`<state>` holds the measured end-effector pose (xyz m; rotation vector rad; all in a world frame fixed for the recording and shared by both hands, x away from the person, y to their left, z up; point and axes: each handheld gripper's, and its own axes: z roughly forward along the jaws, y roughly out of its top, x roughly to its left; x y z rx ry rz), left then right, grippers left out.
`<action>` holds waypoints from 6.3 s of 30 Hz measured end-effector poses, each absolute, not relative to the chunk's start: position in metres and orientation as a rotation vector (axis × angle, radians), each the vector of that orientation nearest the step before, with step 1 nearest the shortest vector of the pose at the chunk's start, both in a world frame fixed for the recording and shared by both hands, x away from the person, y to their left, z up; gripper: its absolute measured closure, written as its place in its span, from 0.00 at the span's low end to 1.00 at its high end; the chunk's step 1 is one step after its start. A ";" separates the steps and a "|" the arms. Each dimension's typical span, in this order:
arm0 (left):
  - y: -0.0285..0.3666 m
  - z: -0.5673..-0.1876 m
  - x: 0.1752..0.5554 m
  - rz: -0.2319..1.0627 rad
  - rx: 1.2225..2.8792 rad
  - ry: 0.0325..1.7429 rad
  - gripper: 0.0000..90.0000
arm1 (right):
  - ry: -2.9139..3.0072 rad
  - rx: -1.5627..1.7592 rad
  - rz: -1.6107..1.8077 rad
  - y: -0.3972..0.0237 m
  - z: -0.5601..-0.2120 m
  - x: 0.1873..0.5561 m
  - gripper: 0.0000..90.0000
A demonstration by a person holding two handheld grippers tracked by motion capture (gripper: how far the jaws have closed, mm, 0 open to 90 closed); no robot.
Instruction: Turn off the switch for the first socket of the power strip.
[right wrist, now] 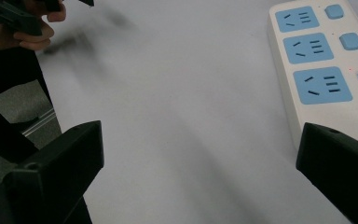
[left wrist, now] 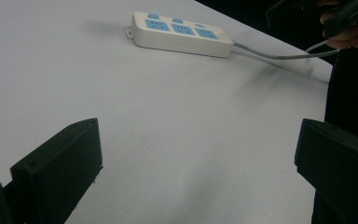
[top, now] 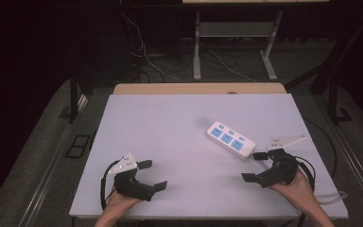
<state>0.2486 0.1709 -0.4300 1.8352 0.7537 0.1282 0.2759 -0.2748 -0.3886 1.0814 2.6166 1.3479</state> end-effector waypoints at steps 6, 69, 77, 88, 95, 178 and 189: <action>0.171 -0.430 0.248 0.136 1.829 0.754 0.00 | 2.623 1.083 1.347 -0.275 -0.385 0.281 0.00; 0.173 -0.431 0.249 0.128 1.830 0.763 0.00 | 2.664 1.097 1.203 -0.261 -0.353 0.355 0.01; 0.174 -0.430 0.249 0.127 1.828 0.763 0.00 | 2.664 1.127 1.169 -0.262 -0.361 0.366 0.01; 0.174 -0.431 0.249 0.127 1.829 0.763 0.00 | 2.642 1.172 1.143 -0.266 -0.369 0.376 0.00; 0.173 -0.431 0.249 0.128 1.831 0.760 0.00 | 2.626 1.186 1.114 -0.266 -0.375 0.383 0.00; 0.180 -0.430 0.248 0.133 1.827 0.748 0.00 | 2.643 1.281 1.004 -0.268 -0.417 0.414 1.00; 0.179 -0.430 0.249 0.131 1.830 0.750 0.00 | 2.627 1.298 1.002 -0.267 -0.417 0.413 1.00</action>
